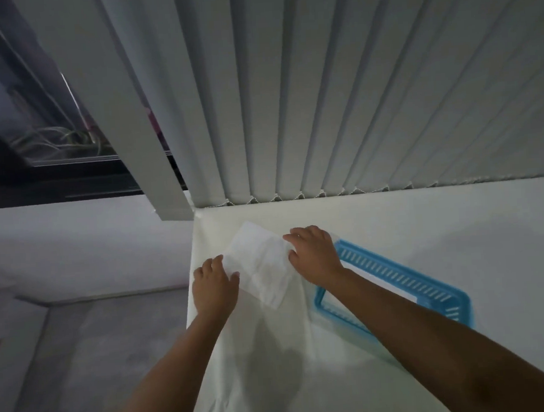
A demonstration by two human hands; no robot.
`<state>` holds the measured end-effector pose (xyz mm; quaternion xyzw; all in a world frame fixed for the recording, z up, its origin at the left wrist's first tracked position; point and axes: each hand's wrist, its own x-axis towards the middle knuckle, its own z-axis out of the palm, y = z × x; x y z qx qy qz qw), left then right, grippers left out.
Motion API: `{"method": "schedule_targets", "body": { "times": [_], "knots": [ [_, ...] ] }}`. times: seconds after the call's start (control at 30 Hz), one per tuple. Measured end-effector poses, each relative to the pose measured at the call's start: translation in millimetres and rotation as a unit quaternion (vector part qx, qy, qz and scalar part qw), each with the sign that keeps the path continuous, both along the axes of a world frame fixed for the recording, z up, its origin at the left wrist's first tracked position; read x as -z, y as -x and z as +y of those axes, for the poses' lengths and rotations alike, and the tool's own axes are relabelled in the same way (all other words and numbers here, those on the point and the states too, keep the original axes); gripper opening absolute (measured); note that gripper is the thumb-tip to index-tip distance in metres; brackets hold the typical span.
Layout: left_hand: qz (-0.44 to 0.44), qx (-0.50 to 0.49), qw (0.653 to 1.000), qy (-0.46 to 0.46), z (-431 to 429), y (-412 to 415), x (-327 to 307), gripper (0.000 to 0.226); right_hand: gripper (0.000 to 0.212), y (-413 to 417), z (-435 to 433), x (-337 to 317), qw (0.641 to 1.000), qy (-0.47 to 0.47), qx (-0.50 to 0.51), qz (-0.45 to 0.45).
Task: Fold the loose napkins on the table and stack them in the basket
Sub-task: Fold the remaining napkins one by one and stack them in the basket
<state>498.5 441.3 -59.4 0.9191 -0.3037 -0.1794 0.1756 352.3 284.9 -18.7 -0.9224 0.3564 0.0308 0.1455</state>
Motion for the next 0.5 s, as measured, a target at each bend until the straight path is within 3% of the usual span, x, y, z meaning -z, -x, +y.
{"method": "schedule_targets", "body": {
  "times": [0.2,0.37,0.5],
  "knots": [
    [0.011,-0.03,0.999,-0.013,-13,-16,2,0.058,0.047,-55,-23,20,0.993,-0.023,-0.083,0.081],
    [0.136,-0.043,0.99,0.001,-27,-34,2,0.041,0.055,-86,-26,31,0.989,-0.054,-0.103,0.093],
    [0.049,0.021,0.998,-0.04,-30,-44,-11,0.038,0.064,-98,-32,28,0.991,-0.031,-0.124,0.051]
  ]
}}
